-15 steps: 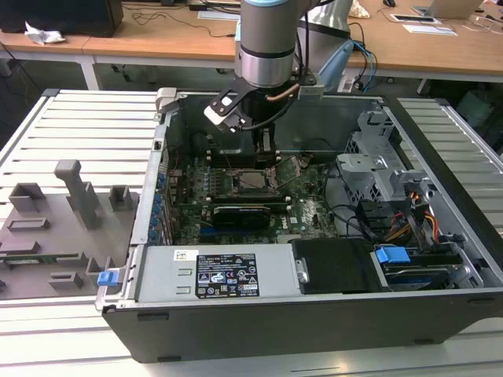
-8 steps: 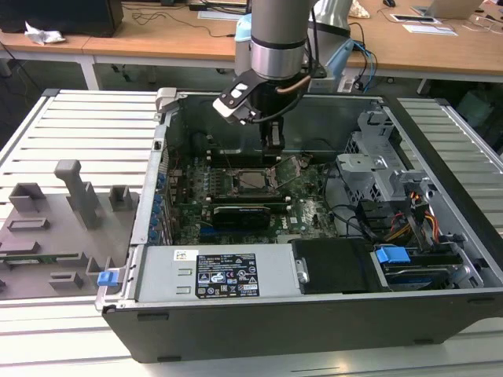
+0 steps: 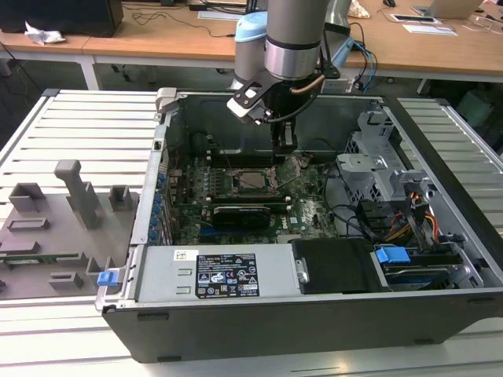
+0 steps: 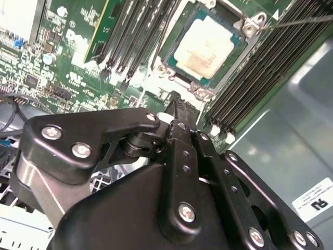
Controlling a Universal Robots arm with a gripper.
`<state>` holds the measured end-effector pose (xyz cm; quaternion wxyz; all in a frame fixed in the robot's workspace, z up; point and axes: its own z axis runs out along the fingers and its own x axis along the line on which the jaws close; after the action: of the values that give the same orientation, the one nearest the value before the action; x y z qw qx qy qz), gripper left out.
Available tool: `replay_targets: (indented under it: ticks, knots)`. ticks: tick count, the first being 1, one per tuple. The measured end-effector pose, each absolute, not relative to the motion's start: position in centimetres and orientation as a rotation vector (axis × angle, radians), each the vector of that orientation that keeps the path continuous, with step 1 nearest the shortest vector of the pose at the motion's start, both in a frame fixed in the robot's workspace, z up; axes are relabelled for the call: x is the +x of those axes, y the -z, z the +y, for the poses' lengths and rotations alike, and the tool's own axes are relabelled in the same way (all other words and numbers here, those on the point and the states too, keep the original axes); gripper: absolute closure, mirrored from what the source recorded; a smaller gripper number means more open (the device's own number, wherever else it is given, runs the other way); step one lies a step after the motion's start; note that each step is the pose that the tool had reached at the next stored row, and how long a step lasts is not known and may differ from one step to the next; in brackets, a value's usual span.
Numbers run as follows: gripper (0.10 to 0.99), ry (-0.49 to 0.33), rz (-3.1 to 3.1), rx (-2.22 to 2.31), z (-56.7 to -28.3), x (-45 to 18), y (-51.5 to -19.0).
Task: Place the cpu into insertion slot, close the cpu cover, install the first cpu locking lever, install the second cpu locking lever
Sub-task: 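Close the cpu cover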
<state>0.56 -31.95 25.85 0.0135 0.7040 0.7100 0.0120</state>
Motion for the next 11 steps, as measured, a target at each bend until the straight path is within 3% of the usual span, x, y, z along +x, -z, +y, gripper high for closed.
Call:
replay_targets:
  ticks: [11]
  knots:
    - [0.976,-0.032,2.218,2.192,-31.9,2.8,-26.0]
